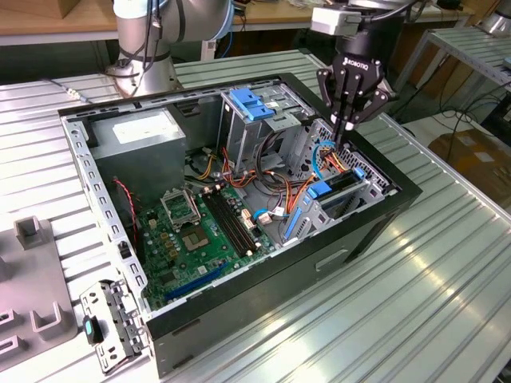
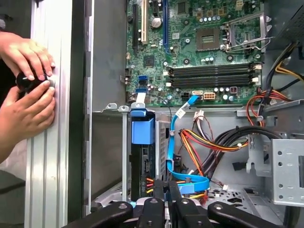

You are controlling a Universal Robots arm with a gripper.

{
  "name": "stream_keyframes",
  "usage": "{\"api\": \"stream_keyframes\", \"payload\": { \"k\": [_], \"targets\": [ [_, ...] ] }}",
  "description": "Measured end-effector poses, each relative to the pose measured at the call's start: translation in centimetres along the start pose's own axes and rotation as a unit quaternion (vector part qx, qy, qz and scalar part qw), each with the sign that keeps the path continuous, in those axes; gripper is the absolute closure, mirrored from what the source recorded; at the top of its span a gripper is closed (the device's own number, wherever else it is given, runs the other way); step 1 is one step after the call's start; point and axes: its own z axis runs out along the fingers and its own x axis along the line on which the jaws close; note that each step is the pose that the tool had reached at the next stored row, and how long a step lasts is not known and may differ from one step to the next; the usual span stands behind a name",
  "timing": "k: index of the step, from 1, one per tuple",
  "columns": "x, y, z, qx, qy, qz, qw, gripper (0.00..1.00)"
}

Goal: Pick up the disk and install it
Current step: 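Insert the second disk wire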

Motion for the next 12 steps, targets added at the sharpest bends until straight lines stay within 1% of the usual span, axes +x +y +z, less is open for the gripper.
{"api": "stream_keyframes", "payload": {
  "k": [1,2,4,5,6,7,8,9,11,12],
  "targets": [
    [-0.06,-0.02,0.09,0.0000,0.0018,0.000,1.00000,0.82],
    [-0.13,-0.04,0.23,0.0000,0.0030,0.000,1.00000,0.82],
    [-0.42,-0.14,0.80,0.0000,0.0072,0.000,0.99997,0.81],
    [-0.50,-0.15,0.92,0.0000,0.0085,0.001,0.99996,0.81],
    [-0.56,-0.17,1.00,0.0000,0.0095,0.001,0.99996,0.75],
    [-0.56,-0.18,1.02,0.0000,0.0097,0.001,0.99995,0.76],
    [-0.56,-0.18,1.02,0.0000,0.0098,0.001,0.99995,0.76],
    [-0.57,-0.18,1.04,0.0000,0.0096,0.001,0.99995,0.84],
    [-0.54,-0.18,1.07,0.0000,0.0087,0.001,0.99996,0.84],
    [-0.42,-0.12,1.11,0.0004,0.0018,0.000,1.00000,0.84]
  ]
}}
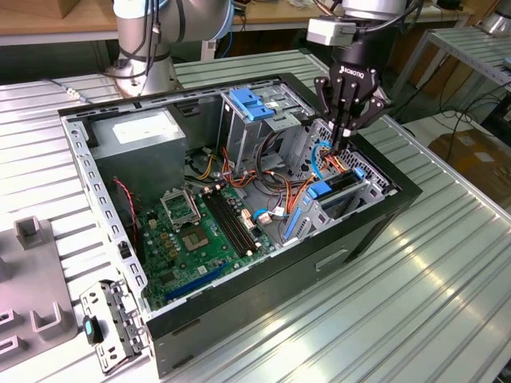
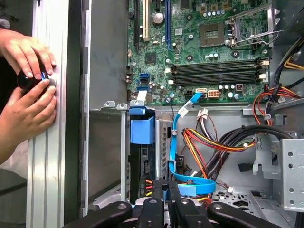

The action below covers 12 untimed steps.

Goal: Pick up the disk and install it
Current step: 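Insert the second disk wire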

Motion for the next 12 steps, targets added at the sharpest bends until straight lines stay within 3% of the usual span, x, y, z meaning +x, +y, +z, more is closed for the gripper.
{"api": "stream_keyframes", "payload": {
  "k": [1,4,7,12],
  "targets": [
    [0.09,0.15,0.04,0.0011,-0.0052,0.000,0.99999,0.84],
    [0.30,0.64,0.20,0.0052,-0.0155,-0.001,0.99987,0.84],
    [0.36,1.26,0.36,0.0064,-0.0200,-0.002,0.99978,0.84],
    [0.36,1.38,0.36,0.0064,-0.0200,-0.002,0.99978,0.84]
  ]
}}
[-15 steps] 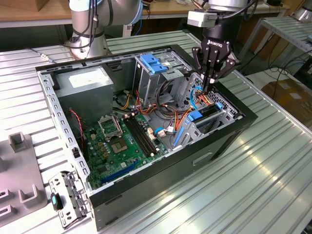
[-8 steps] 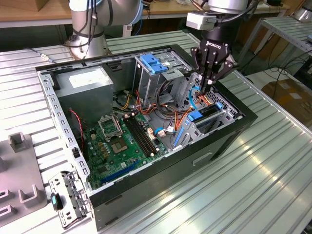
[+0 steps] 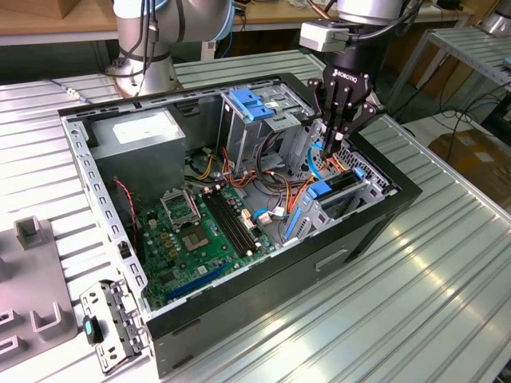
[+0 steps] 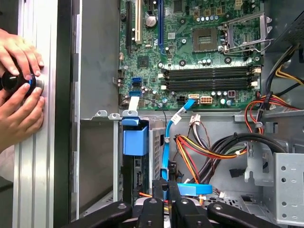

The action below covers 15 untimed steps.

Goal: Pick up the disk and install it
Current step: 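Insert the second disk wire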

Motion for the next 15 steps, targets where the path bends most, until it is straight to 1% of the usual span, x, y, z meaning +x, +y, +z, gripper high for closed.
{"api": "stream_keyframes", "payload": {
  "k": [7,8,9,10,11,15],
  "targets": [
    [0.00,0.01,0.00,0.0000,0.0000,0.000,1.00000,0.84],
    [0.01,0.05,0.00,0.0000,-0.0009,0.000,1.00000,0.84],
    [0.09,0.25,0.05,0.0001,-0.0039,0.000,0.99999,0.84],
    [0.22,0.38,0.09,0.0003,-0.0059,0.000,0.99998,0.84],
    [0.31,0.43,0.12,0.0003,-0.0070,0.000,0.99998,0.84],
    [1.36,0.54,0.46,0.0014,-0.0140,0.000,0.99990,0.84]
  ]
}}
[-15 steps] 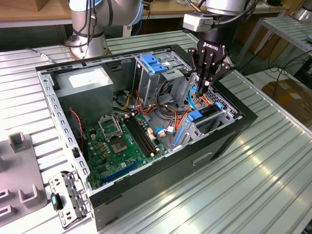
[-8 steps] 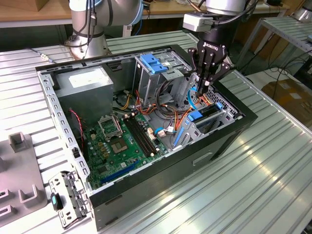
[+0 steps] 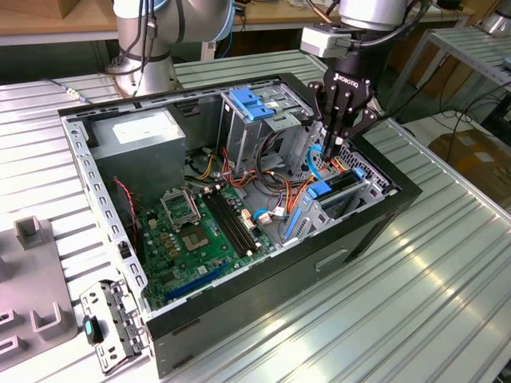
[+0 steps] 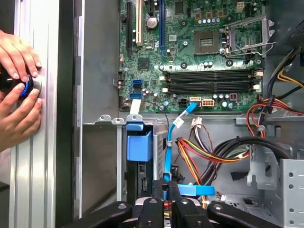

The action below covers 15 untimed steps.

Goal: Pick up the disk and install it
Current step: 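Insert the second disk wire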

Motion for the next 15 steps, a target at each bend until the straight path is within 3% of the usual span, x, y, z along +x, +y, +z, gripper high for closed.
{"api": "stream_keyframes", "payload": {
  "k": [2,4,5,8,10,12,15],
  "targets": [
    [0.57,0.01,0.18,0.0009,-0.0057,0.000,0.99998,0.84],
    [1.27,0.03,0.41,0.0033,-0.0133,0.000,0.99991,0.84],
    [1.42,0.05,0.45,0.0046,-0.0155,0.000,0.99987,0.84],
    [1.90,0.11,0.60,0.0136,-0.0237,0.002,0.99962,0.84],
    [2.23,0.26,0.70,0.0203,-0.0332,0.003,0.99924,0.84],
    [2.42,0.36,0.76,0.0234,-0.0397,0.003,0.99893,0.84],
    [3.08,0.62,0.98,0.0295,-0.0592,0.004,0.99780,0.84]
  ]
}}
